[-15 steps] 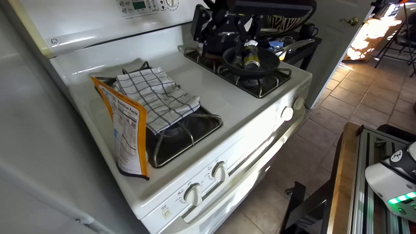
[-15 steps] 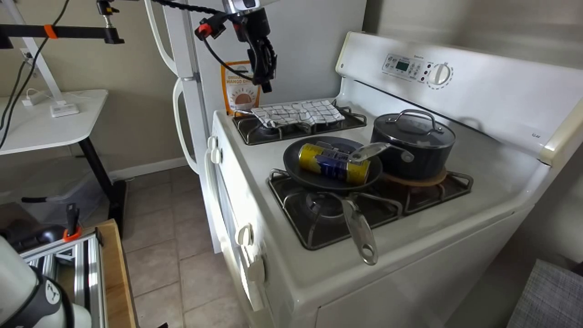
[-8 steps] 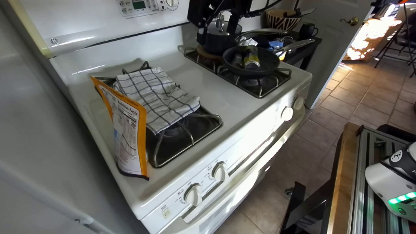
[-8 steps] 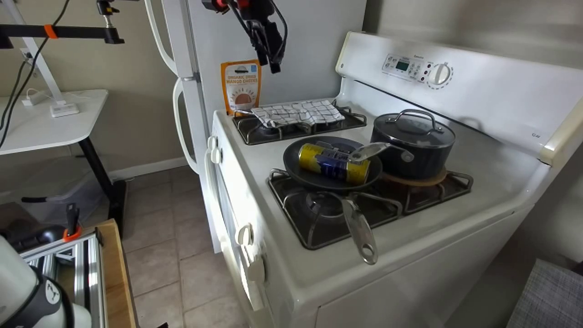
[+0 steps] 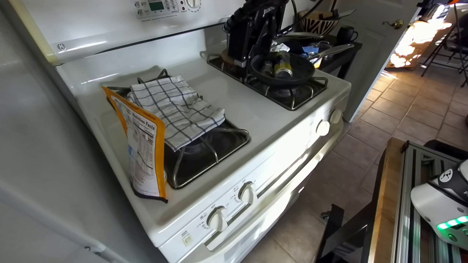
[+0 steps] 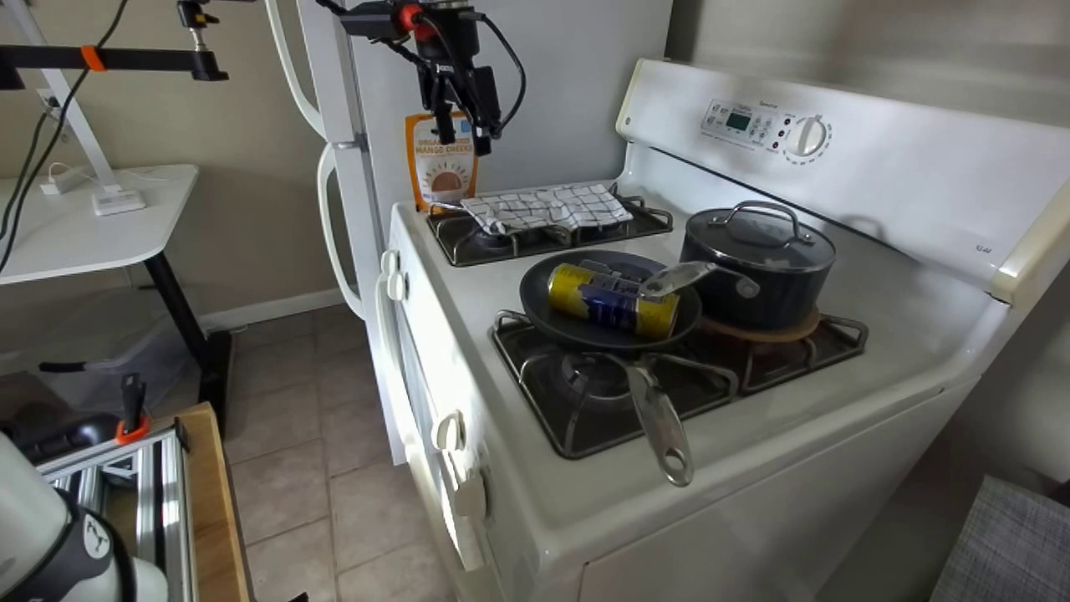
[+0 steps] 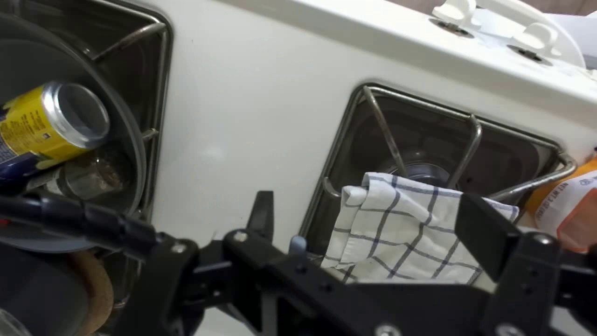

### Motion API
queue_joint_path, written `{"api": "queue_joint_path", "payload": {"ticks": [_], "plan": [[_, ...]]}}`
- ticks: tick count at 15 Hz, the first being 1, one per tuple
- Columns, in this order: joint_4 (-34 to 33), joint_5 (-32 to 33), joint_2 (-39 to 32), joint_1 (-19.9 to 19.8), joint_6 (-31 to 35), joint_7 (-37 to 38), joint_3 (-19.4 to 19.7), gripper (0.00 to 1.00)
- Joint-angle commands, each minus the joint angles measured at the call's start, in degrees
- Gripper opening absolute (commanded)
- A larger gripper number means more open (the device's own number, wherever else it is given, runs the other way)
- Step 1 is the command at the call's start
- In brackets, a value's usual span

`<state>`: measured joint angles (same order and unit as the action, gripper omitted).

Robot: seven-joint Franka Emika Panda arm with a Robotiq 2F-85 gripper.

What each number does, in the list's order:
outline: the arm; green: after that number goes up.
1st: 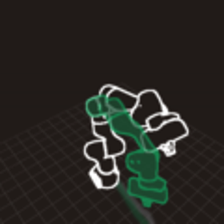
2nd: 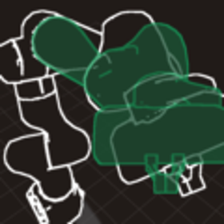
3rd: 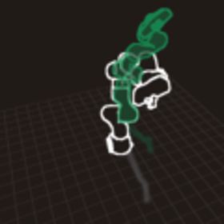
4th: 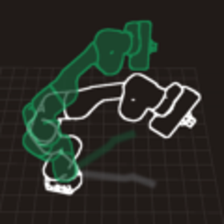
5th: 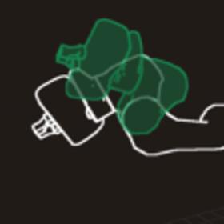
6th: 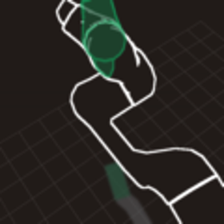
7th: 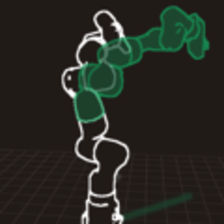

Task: Fold the towel in half

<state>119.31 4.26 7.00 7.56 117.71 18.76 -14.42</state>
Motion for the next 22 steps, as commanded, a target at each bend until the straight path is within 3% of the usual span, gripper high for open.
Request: {"api": "queue_joint_path", "payload": {"ticks": [1, 2, 12, 15, 16, 20, 22], "plan": [[-0.11, 0.12, -0.06, 0.82, -0.12, 0.03, 0.78, 1.00], [0.79, -2.74, 0.79, 1.53, 3.48, -8.58, 1.46, 1.00], [-6.90, -6.10, -4.24, 4.08, -1.51, -39.57, 1.82, 1.00], [-10.36, 5.67, -10.36, 4.16, -3.15, -38.74, 0.66, 1.00], [-6.70, 1.35, -5.58, 4.02, -1.20, -37.83, 1.31, 1.00], [-9.30, 4.72, -10.43, 4.21, -1.22, -38.15, 1.09, 1.00], [-7.27, 2.87, -9.53, 3.94, 6.21, -39.94, 1.06, 1.00]]}}
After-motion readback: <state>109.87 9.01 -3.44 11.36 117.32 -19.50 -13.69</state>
